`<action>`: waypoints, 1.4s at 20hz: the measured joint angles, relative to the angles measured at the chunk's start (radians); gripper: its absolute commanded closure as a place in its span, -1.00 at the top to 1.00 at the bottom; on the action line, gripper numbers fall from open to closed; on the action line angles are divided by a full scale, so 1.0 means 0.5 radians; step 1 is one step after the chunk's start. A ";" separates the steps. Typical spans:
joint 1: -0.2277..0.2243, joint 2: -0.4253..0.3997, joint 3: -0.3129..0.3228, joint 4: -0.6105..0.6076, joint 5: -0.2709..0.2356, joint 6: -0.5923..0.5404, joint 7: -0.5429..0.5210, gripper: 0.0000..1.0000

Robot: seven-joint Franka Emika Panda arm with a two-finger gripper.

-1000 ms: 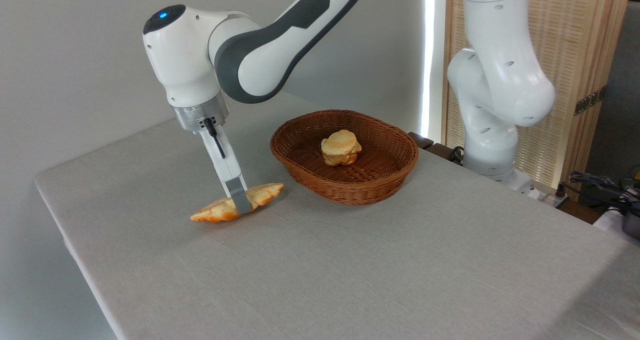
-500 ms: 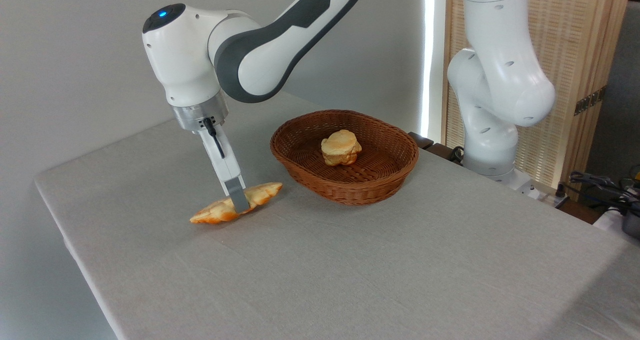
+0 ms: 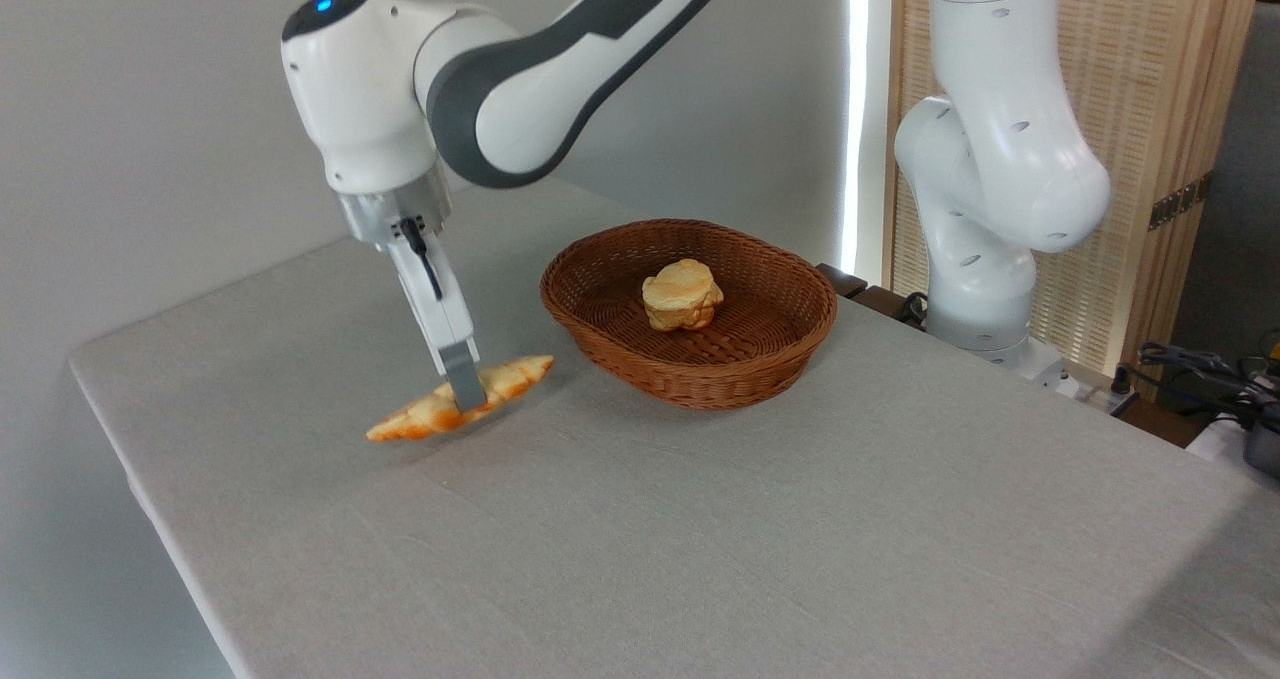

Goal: Put bread into the basket
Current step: 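Lift the croissant and carry it over the wicker basket, then lower the croissant into the basket and open the gripper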

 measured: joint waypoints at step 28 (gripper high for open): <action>-0.159 -0.605 -0.032 -0.162 -0.079 -1.287 -0.252 1.00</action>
